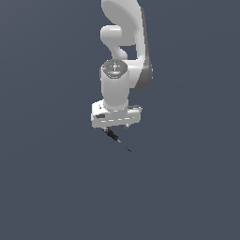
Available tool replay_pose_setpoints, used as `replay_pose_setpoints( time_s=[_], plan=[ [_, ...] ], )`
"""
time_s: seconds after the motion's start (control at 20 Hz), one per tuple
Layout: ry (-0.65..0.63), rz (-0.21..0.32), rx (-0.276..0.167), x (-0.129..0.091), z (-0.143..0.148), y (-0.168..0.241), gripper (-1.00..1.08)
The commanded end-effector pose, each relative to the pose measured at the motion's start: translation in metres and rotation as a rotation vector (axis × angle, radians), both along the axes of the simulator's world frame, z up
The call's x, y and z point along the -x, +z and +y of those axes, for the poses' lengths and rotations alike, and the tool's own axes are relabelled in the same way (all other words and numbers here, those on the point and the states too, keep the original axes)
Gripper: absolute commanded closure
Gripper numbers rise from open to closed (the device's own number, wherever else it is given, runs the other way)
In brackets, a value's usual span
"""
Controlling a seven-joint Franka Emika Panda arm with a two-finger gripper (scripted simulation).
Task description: Pick up the object and move it to a goal position.
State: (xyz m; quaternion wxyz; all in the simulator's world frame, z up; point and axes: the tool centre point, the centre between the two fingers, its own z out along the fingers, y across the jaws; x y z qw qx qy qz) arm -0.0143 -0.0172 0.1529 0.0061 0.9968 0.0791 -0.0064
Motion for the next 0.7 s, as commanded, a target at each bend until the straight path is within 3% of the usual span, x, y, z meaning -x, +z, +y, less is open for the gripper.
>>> replay_pose_setpoints(
  time_s=[0.0,0.65],
  plan=[
    [0.054,0.001,0.001,0.001,-0.001,-0.008,-0.92],
    [0.418,0.000,-0.004,0.012,-0.005,-0.058,-0.92]
  ],
)
